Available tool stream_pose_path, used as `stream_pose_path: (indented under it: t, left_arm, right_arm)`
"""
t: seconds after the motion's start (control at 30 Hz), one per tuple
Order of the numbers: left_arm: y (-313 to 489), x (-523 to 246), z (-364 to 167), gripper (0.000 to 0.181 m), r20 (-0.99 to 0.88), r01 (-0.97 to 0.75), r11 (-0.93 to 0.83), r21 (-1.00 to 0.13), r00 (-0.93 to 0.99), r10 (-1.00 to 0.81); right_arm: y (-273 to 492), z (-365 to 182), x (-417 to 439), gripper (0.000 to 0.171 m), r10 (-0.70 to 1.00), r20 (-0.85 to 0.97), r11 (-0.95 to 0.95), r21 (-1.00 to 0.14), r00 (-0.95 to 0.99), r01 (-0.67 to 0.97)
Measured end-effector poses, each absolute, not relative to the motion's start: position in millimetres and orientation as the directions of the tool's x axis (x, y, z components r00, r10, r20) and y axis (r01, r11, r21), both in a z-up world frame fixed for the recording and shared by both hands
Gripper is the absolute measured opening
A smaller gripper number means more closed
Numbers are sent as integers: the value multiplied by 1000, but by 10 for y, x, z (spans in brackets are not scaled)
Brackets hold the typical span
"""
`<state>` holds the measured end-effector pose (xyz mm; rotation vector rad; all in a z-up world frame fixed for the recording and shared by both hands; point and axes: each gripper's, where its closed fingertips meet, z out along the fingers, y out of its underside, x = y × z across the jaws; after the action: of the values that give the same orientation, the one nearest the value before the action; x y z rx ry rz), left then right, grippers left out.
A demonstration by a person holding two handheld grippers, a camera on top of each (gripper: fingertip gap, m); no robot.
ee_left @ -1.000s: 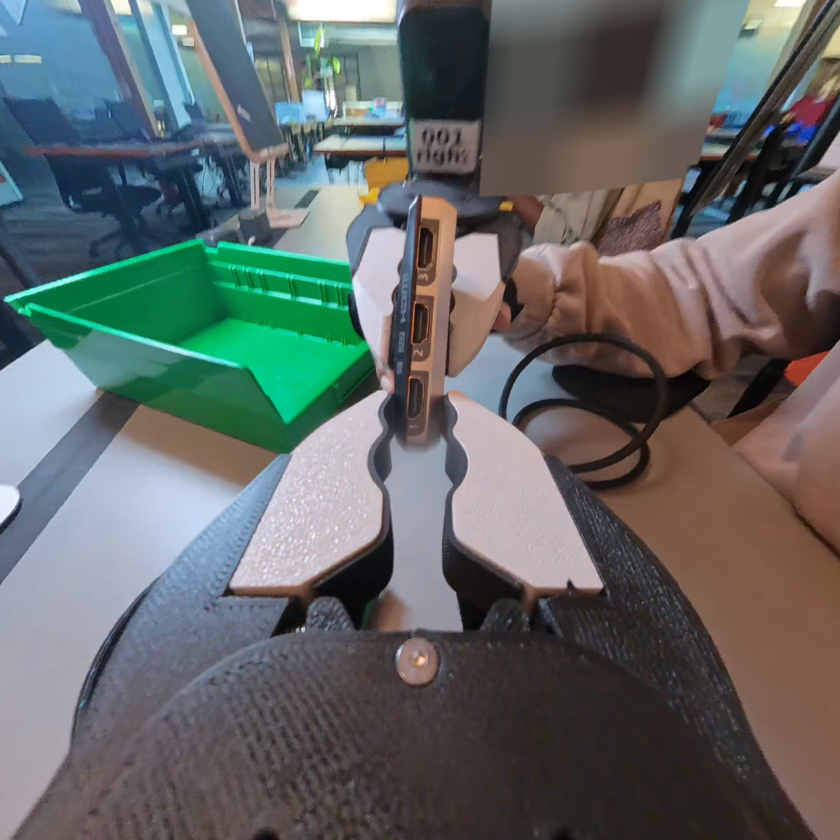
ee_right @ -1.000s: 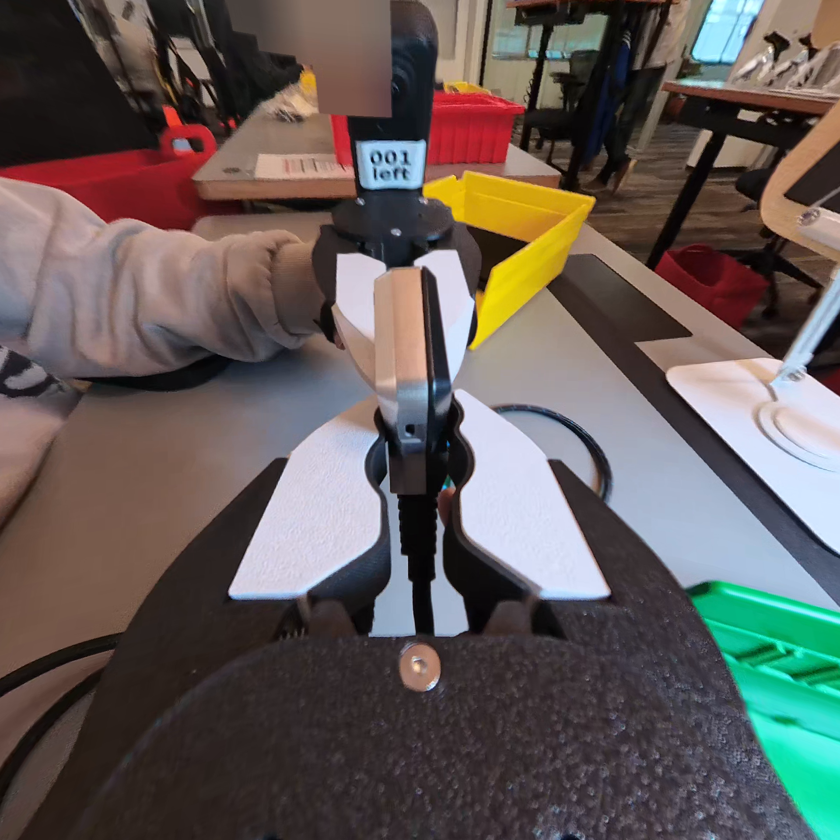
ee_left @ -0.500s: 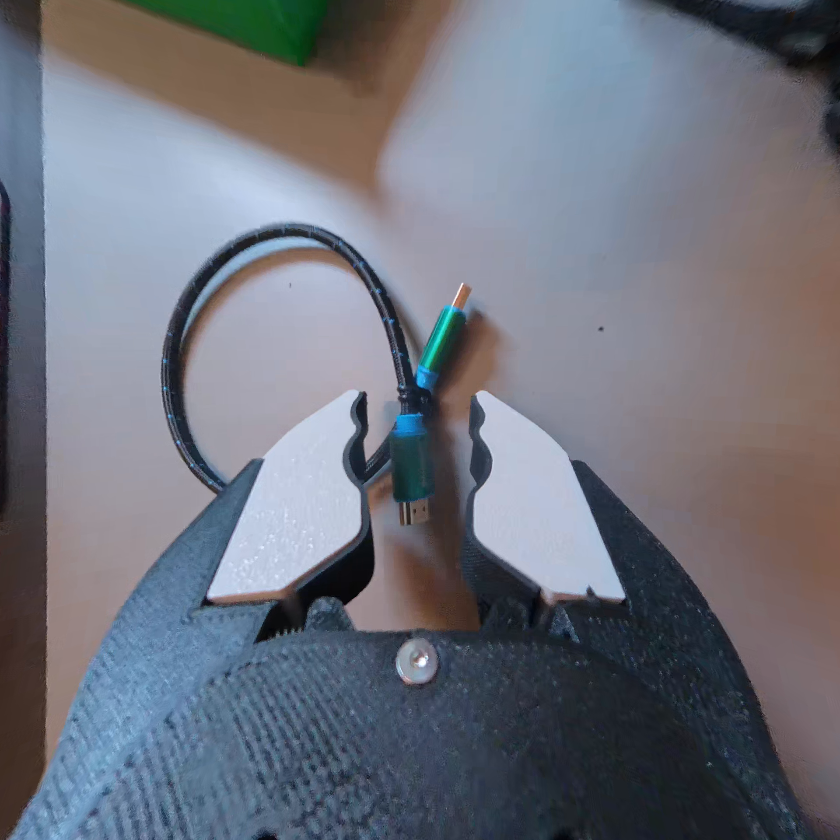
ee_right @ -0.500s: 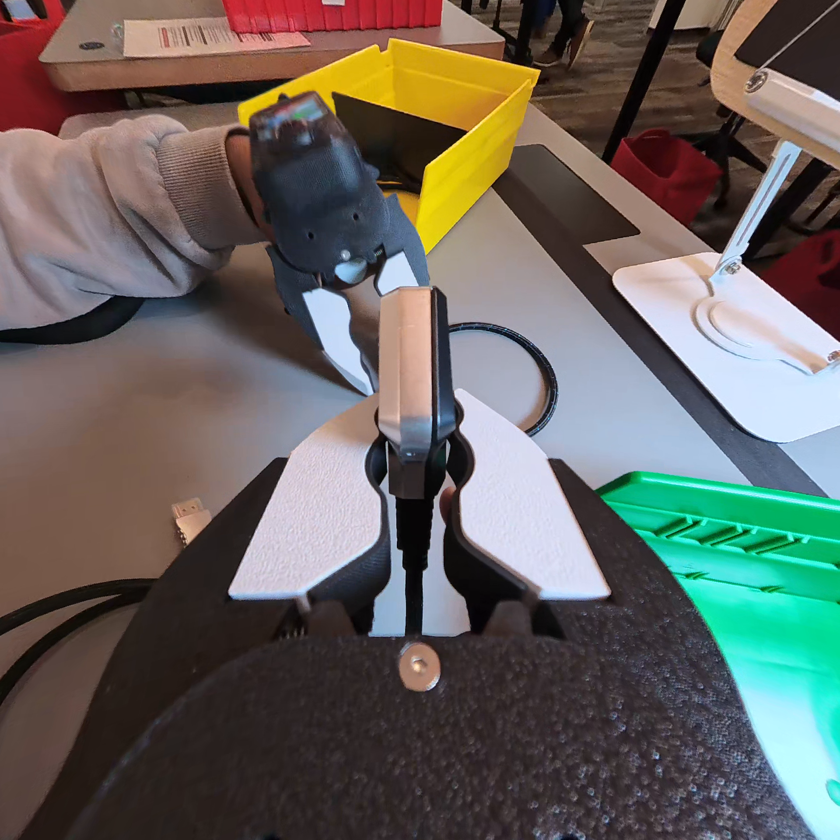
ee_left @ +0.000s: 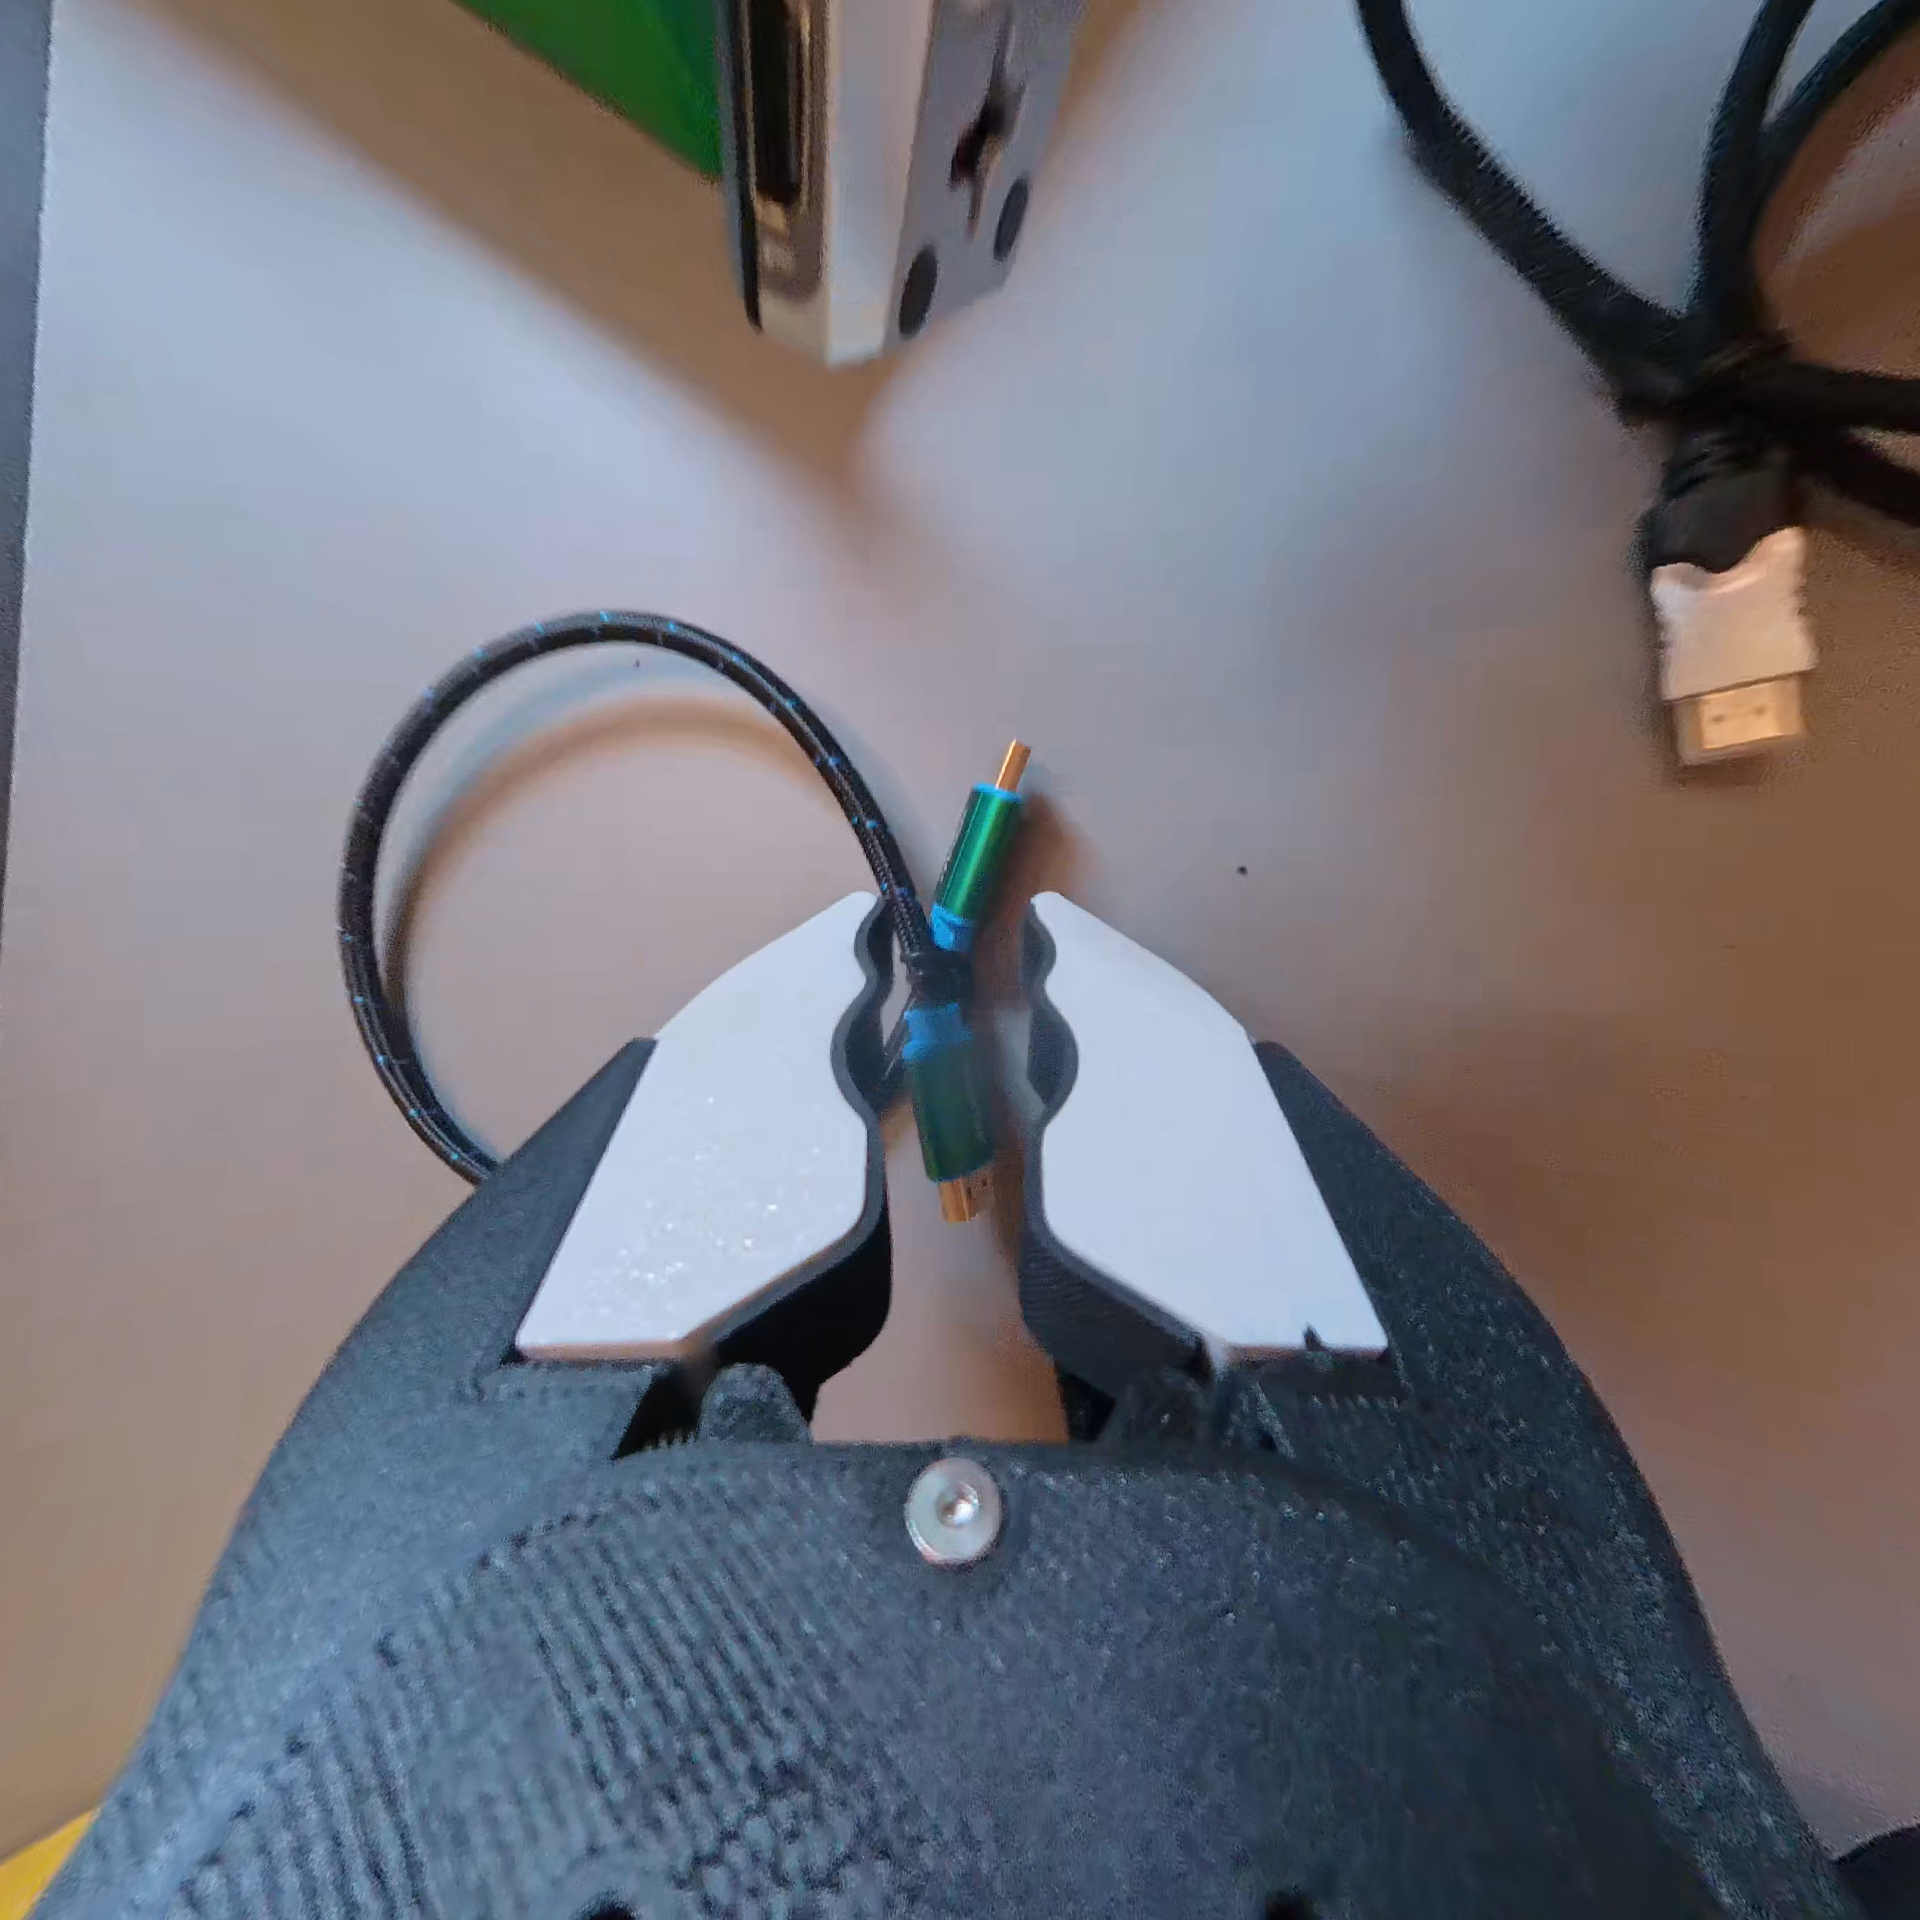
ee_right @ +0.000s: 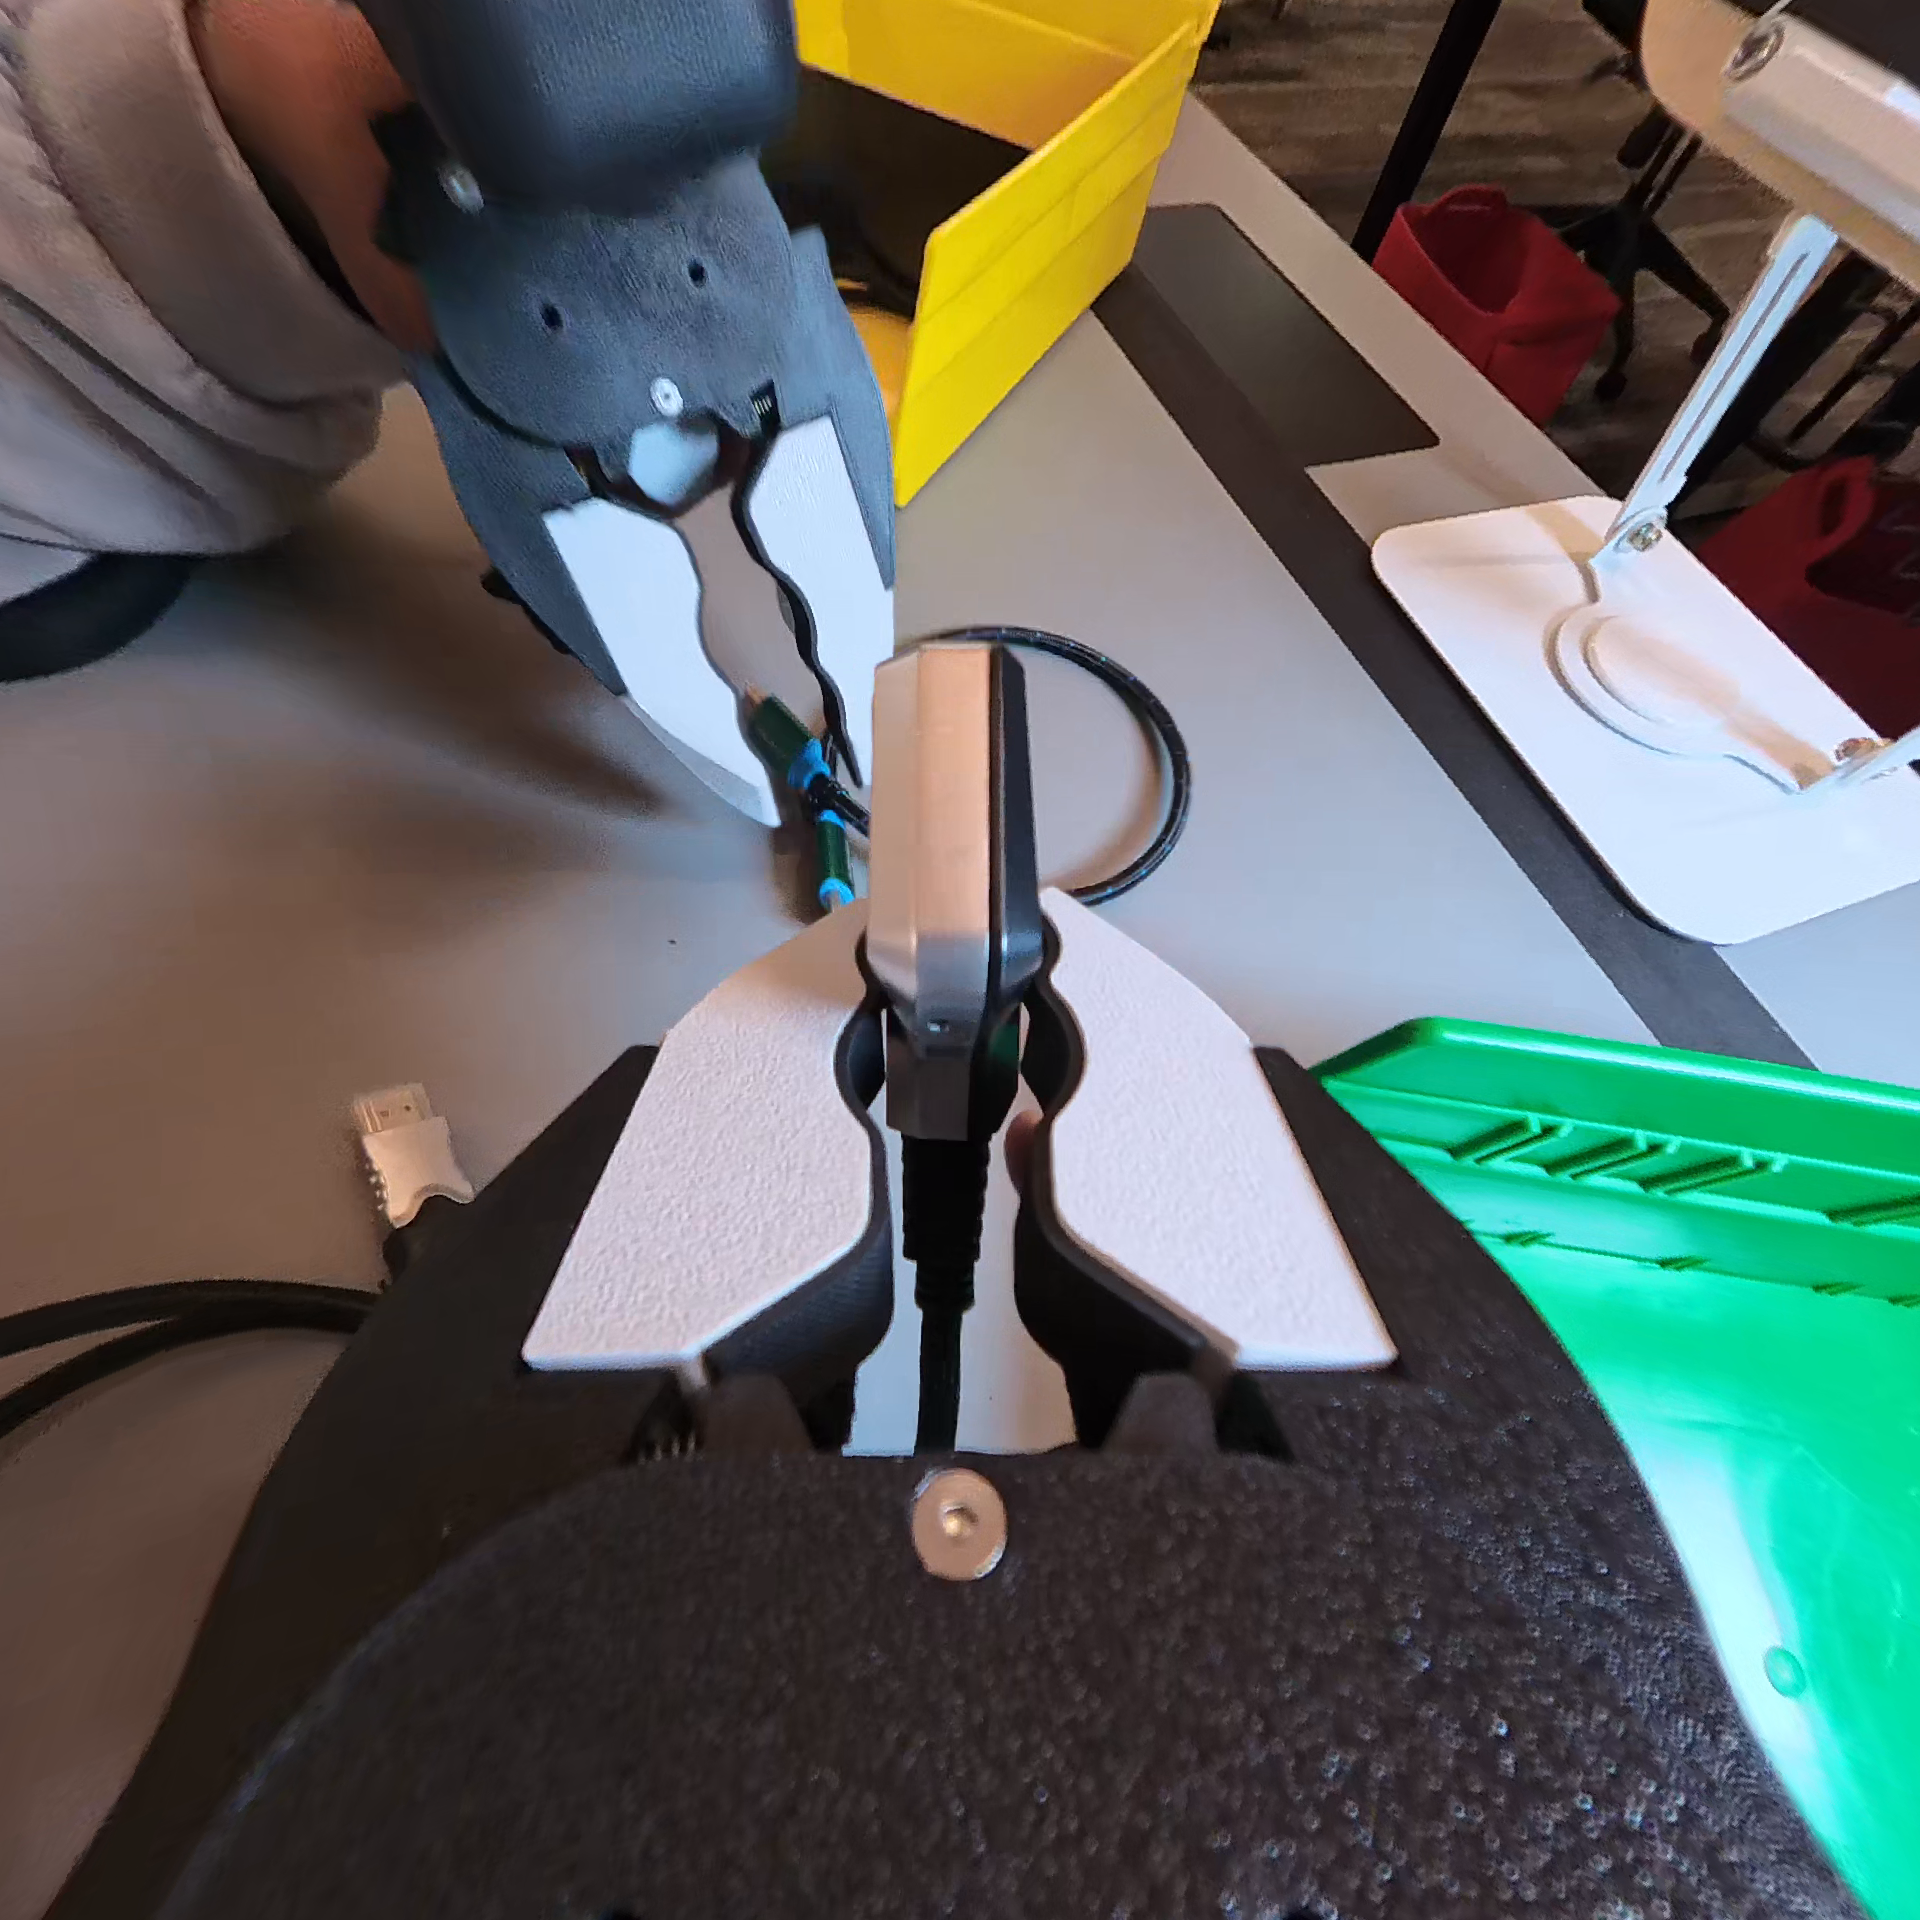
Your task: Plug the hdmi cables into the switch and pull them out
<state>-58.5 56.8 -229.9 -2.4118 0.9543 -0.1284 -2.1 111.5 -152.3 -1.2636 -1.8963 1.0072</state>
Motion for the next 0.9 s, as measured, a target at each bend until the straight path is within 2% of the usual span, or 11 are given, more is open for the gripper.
stream_pose_path:
  t: [0.07, 0.3, 0.37, 0.43, 0.5, 0.73, 0.9]
  left_arm:
    - [581, -581, -2252, 30, -113, -606, -584, -540, 740, -663]
    - [573, -675, -2557, 46, -74, -603, -642, -473, 753, -653]
    - [648, -654, -2552, 36, -75, -583, -634, -508, 763, -642]
    - [672, -708, -2563, 21, -128, -613, -619, -491, 754, -645]
    - [689, -764, -2538, 20, -155, -614, -624, -484, 761, -630]
    - [772, -827, -2152, 19, -187, -543, -604, -584, 814, -551]
    - [761, -697, -2086, 19, -194, -553, -602, -576, 808, -556]
  right_arm:
    - [1129, -1563, -21, 22, 939, 101, 254, -848, -330, 465]
    - [1129, -1584, -22, 22, 938, 96, 254, -844, -333, 472]
    - [1136, -1589, -19, 22, 938, 95, 253, -844, -332, 473]
    - [1132, -1600, -18, 23, 937, 90, 251, -844, -337, 474]
    - [1127, -1633, -14, 22, 935, 94, 261, -835, -343, 484]
    - [1085, -1721, -43, 22, 910, 192, 363, -797, -367, 483]
    - [1035, -1778, -78, 22, 867, 311, 478, -739, -388, 474]
